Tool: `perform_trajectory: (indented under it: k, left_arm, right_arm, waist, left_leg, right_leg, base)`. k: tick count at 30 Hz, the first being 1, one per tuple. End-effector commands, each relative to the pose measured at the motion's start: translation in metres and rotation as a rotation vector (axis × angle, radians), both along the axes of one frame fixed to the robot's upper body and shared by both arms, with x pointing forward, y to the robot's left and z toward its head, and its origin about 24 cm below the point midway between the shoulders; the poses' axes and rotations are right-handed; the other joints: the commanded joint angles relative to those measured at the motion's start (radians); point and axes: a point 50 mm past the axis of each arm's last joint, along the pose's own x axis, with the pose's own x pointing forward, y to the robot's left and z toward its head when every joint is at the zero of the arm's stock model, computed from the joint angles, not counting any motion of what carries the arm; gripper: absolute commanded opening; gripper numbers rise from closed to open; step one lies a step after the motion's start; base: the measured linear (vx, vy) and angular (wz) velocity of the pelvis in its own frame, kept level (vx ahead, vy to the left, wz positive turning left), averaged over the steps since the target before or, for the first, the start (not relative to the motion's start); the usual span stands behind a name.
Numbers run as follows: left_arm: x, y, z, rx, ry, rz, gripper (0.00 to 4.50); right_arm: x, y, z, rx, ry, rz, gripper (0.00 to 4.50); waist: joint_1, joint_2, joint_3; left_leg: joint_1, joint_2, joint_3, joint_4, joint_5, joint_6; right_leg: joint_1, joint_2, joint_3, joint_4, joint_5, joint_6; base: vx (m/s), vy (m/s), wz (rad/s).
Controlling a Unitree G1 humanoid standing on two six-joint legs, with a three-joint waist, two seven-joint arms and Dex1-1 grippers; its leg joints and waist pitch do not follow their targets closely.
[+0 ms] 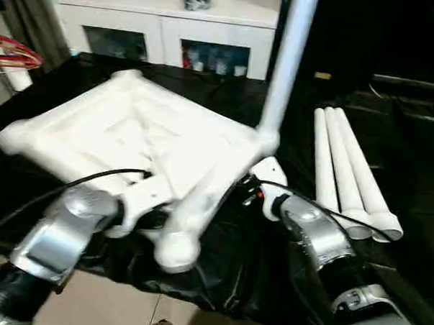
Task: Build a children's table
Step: Rotate table base
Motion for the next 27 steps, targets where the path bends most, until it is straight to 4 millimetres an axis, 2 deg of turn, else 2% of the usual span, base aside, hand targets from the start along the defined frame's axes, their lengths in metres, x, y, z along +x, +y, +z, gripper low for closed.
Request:
perform_trajectory:
  k: [1,3,4,5,6,7,8,9,10,11,12,13,14,16,19,20,21,23,24,25,26,27]
  left_arm:
    - [0.004,-0.009,0.003,-0.009,-0.029,-0.019,0.0]
    - [0.008,-0.013,0.003,-0.015,-0.045,-0.015,0.0]
    - [0.015,-0.019,0.003,-0.025,-0.071,-0.001,0.0]
    - [0.021,-0.024,0.004,-0.035,-0.095,0.016,0.0]
    - [0.023,-0.025,0.004,-0.037,-0.101,0.02,0.0]
    - [0.031,-0.03,0.006,-0.052,-0.128,0.048,0.0]
    - [0.034,-0.032,0.007,-0.059,-0.137,0.057,0.0]
    - [0.038,-0.035,0.008,-0.074,-0.152,0.075,0.0]
    - [0.045,-0.041,0.008,-0.094,-0.175,0.105,0.0]
    - [0.045,-0.041,0.008,-0.094,-0.175,0.105,0.0]
    - [0.047,-0.043,0.008,-0.098,-0.183,0.114,0.0]
    - [0.051,-0.045,0.007,-0.097,-0.197,0.132,0.0]
    - [0.054,-0.046,0.005,-0.076,-0.225,0.139,0.0]
    - [0.054,-0.045,0.005,-0.07,-0.235,0.139,0.0]
    - [0.049,-0.042,0.012,-0.089,-0.238,0.149,0.0]
    - [0.046,-0.04,0.014,-0.114,-0.229,0.165,0.21]
    - [0.039,-0.038,0.021,-0.184,-0.216,0.192,0.33]
    - [0.036,-0.037,0.026,-0.231,-0.226,0.214,0.44]
    - [0.035,-0.036,0.03,-0.267,-0.244,0.243,0.52]
    - [0.035,-0.035,0.037,-0.329,-0.293,0.289,0.64]
    - [0.037,-0.035,0.045,-0.398,-0.347,0.336,0.72]
    - [0.037,-0.036,0.048,-0.425,-0.368,0.353,0.8]
  right_arm:
    - [0.005,0.005,0.007,0.02,-0.036,0.018,0.14]
    - [0.005,0.005,0.007,0.022,-0.04,0.018,0.02]
    - [0.006,0.004,0.007,0.027,-0.041,0.02,0.02]
    - [0.006,0.004,0.007,0.031,-0.043,0.02,0.02]
    - [0.006,0.004,0.007,0.031,-0.043,0.02,0.02]
    - [0.006,0.003,0.007,0.036,-0.044,0.021,0.02]
    - [0.005,0.003,0.007,0.038,-0.045,0.021,0.02]
    - [0.005,0.002,0.007,0.042,-0.047,0.021,0.02]
    - [0.005,0.001,0.009,0.044,-0.055,0.016,0.02]
    - [0.005,0.001,0.009,0.044,-0.055,0.016,0.02]
    - [0.006,0.0,0.009,0.043,-0.06,0.013,0.02]
    - [0.007,-0.002,0.012,0.047,-0.074,-0.001,0.02]
    - [0.01,-0.008,0.019,0.044,-0.11,-0.04,0.02]
    - [0.011,-0.012,0.025,0.045,-0.13,-0.064,0.02]
    - [0.007,-0.025,0.044,0.077,-0.152,-0.122,0.02]
    - [0.003,-0.027,0.05,0.107,-0.151,-0.12,0.19]
    - [-0.003,-0.036,0.061,0.126,-0.175,-0.187,0.31]
    - [-0.006,-0.042,0.065,0.131,-0.177,-0.249,0.41]
    - [-0.008,-0.048,0.067,0.128,-0.172,-0.308,0.49]
    - [-0.011,-0.056,0.071,0.128,-0.169,-0.395,0.61]
    - [-0.015,-0.064,0.073,0.129,-0.163,-0.476,0.69]
    - [-0.016,-0.066,0.074,0.13,-0.159,-0.503,0.77]
  waist:
    - [0.0,0.01,-0.061]
    - [-0.003,0.007,-0.061]
    - [-0.004,0.011,-0.062]
    - [-0.002,0.009,-0.063]
    - [-0.003,0.012,-0.061]
    - [0.001,0.013,-0.063]
    - [-0.002,0.01,-0.06]
    - [0.0,0.012,-0.062]
    - [0.001,0.01,-0.063]
    - [0.0,0.011,-0.061]
    - [0.004,0.01,-0.065]
    - [0.003,0.012,-0.064]
    - [0.002,0.014,-0.064]
    - [0.001,0.011,-0.065]
    - [0.006,0.016,-0.067]
    - [0.006,0.015,-0.066]
    - [0.004,0.014,-0.066]
    - [0.008,0.015,-0.067]
    - [0.004,0.01,-0.065]
    - [0.004,0.011,-0.064]
    - [0.002,0.006,-0.06]
    - [0.004,0.008,-0.059]
  left_leg:
    - [0.017,0.051,-0.024,-0.079,-0.217,-0.018]
    - [0.014,0.05,-0.024,-0.08,-0.212,-0.014]
    - [0.018,0.049,-0.021,-0.077,-0.215,-0.013]
    - [0.018,0.05,-0.022,-0.077,-0.212,-0.013]
    - [0.016,0.048,-0.022,-0.077,-0.216,-0.011]
    - [0.021,0.051,-0.023,-0.077,-0.227,-0.014]
    - [0.017,0.048,-0.022,-0.078,-0.235,-0.014]
    - [0.02,0.05,-0.022,-0.077,-0.24,-0.016]
    - [0.017,0.05,-0.024,-0.077,-0.235,-0.015]
    - [0.015,0.048,-0.023,-0.077,-0.233,-0.013]
    - [0.019,0.051,-0.024,-0.076,-0.229,-0.012]
    - [0.012,0.051,-0.027,-0.076,-0.221,-0.011]
    - [0.016,0.05,-0.025,-0.075,-0.225,-0.008]
    - [0.012,0.05,-0.027,-0.075,-0.204,-0.004]
    - [0.015,0.053,-0.026,-0.07,-0.162,0.009]
    - [0.015,0.054,-0.025,-0.07,-0.156,0.014]
    - [0.014,0.054,-0.024,-0.068,-0.144,0.022]
    - [0.013,0.056,-0.025,-0.069,-0.13,0.025]
    - [0.014,0.054,-0.023,-0.069,-0.13,0.028]
    - [0.016,0.053,-0.021,-0.07,-0.14,0.025]
    - [0.014,0.053,-0.019,-0.073,-0.158,0.017]
    - [0.017,0.053,-0.02,-0.073,-0.176,0.011]
  right_leg:
    - [0.046,-0.077,0.051,-0.062,-0.116,-0.205]
    - [0.049,-0.076,0.05,-0.061,-0.113,-0.207]
    - [0.044,-0.072,0.051,-0.064,-0.11,-0.206]
    - [0.048,-0.074,0.05,-0.062,-0.1,-0.21]
    - [0.047,-0.071,0.05,-0.064,-0.105,-0.208]
    - [0.046,-0.074,0.05,-0.064,-0.112,-0.207]
    - [0.049,-0.072,0.049,-0.067,-0.125,-0.202]
    - [0.048,-0.074,0.05,-0.068,-0.129,-0.201]
    - [0.051,-0.076,0.05,-0.067,-0.123,-0.202]
    - [0.051,-0.073,0.05,-0.069,-0.124,-0.2]
    - [0.051,-0.077,0.049,-0.068,-0.12,-0.2]
    - [0.055,-0.078,0.048,-0.065,-0.114,-0.202]
    - [0.051,-0.075,0.048,-0.069,-0.114,-0.197]
    - [0.056,-0.075,0.048,-0.065,-0.093,-0.192]
    - [0.055,-0.072,0.049,-0.057,-0.052,-0.186]
    - [0.055,-0.072,0.049,-0.058,-0.041,-0.187]
    - [0.053,-0.071,0.048,-0.056,-0.025,-0.196]
    - [0.055,-0.073,0.048,-0.053,-0.011,-0.202]
    - [0.052,-0.07,0.048,-0.056,-0.022,-0.21]
    - [0.049,-0.07,0.048,-0.06,-0.055,-0.208]
    - [0.05,-0.068,0.049,-0.066,-0.094,-0.201]
    - [0.048,-0.069,0.049,-0.069,-0.126,-0.196]
  base:
    - [0.0,0.0,0.0]
    - [0.0,0.0,0.0]
    - [0.0,0.0,0.0]
    - [0.0,0.0,0.0]
    - [0.0,0.0,0.0]
    - [0.0,0.0,0.0]
    - [0.0,0.0,0.0]
    - [0.0,0.0,0.0]
    - [0.0,0.0,0.0]
    - [0.0,0.0,0.0]
    - [0.0,0.0,0.0]
    - [0.0,0.0,0.0]
    - [0.0,0.0,0.0]
    - [0.0,0.0,0.0]
    - [0.0,0.0,0.0]
    - [0.0,0.0,0.0]
    - [0.0,0.0,0.0]
    - [0.0,0.0,0.0]
    - [0.0,0.0,0.0]
    - [0.0,0.0,0.0]
    - [0.0,0.0,0.0]
    - [0.0,0.0,0.0]
